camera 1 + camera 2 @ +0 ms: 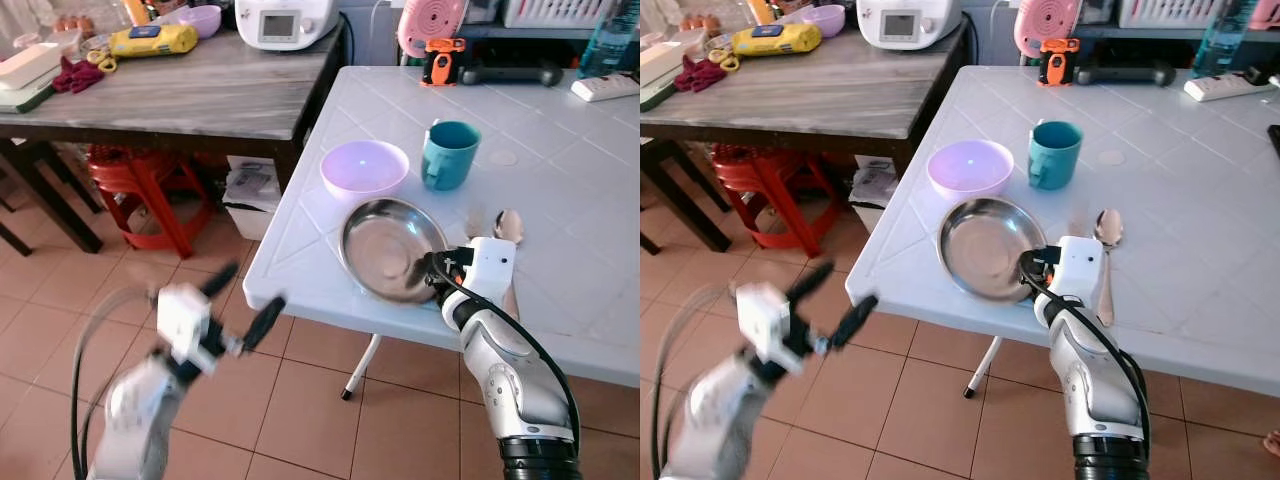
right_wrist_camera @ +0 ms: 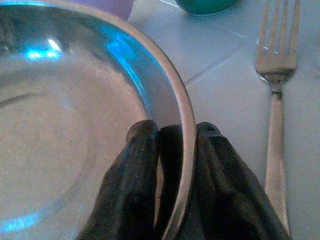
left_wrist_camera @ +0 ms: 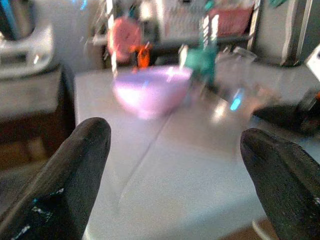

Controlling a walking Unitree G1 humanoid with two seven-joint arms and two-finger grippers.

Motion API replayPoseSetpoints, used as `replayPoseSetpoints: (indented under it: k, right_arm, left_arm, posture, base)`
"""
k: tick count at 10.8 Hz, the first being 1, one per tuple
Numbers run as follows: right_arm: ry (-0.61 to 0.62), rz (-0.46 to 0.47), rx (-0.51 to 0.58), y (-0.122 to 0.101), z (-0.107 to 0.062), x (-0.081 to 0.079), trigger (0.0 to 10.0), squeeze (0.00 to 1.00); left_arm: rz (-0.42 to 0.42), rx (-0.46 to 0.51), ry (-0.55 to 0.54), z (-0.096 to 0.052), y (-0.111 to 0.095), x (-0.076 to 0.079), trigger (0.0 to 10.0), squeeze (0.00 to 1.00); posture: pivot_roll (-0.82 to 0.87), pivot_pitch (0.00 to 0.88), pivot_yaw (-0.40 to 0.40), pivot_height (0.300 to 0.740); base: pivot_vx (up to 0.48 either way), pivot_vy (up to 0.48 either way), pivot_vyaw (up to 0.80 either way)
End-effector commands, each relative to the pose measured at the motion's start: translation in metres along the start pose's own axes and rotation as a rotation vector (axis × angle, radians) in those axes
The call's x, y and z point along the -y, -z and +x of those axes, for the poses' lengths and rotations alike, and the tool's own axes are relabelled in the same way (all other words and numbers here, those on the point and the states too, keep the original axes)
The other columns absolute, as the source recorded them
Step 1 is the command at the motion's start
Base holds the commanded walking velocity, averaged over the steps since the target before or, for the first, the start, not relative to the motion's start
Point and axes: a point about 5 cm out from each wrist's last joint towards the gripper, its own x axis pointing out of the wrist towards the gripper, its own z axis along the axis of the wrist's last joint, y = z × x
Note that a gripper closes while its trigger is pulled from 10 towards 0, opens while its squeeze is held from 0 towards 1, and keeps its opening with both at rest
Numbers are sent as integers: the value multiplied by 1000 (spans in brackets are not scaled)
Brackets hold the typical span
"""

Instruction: Setting the table

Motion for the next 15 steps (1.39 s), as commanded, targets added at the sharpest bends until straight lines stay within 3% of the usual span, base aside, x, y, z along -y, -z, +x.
replayPoseSetpoints:
  k: [1,4,6,9,10,12,14,15]
  right_arm:
    - [5,6,-49,11,-1,1,0,0]
    - [30,-9,-72,15,0,3,0,0]
    - [61,-17,-86,17,-3,9,0,0]
    - [88,-22,-86,17,-4,14,0,0]
    - [86,-16,-83,17,-4,14,0,0]
    - [80,25,-37,12,-3,9,0,0]
    - [46,73,30,3,-3,1,0,0]
    - [54,88,57,1,-3,0,0,0]
  left_arm:
    - [10,-13,22,3,-6,3,10000,0]
    - [1,-55,150,14,-23,26,10000,0]
    - [23,-93,195,12,-18,31,10000,0]
    - [51,-129,216,16,-9,25,10000,0]
    - [98,-137,215,18,-3,18,10000,0]
    - [214,-165,-15,27,4,-26,10000,0]
    - [233,-172,-289,31,-1,-69,10000,0]
    - [242,-141,-383,31,-2,-82,10000,0]
  posture:
    - [-65,109,96,740]
    - [-72,107,96,740]
    - [-82,107,96,740]
    - [-88,104,94,740]
    - [-89,102,95,740]
    - [-90,96,94,740]
    - [-91,87,99,740]
    - [-87,77,98,740]
  base:
    - [0,0,0]
    - [0,0,0]
    - [0,0,0]
    - [0,0,0]
    - [0,0,0]
    - [0,0,0]
    - [0,0,0]
    - [0,0,0]
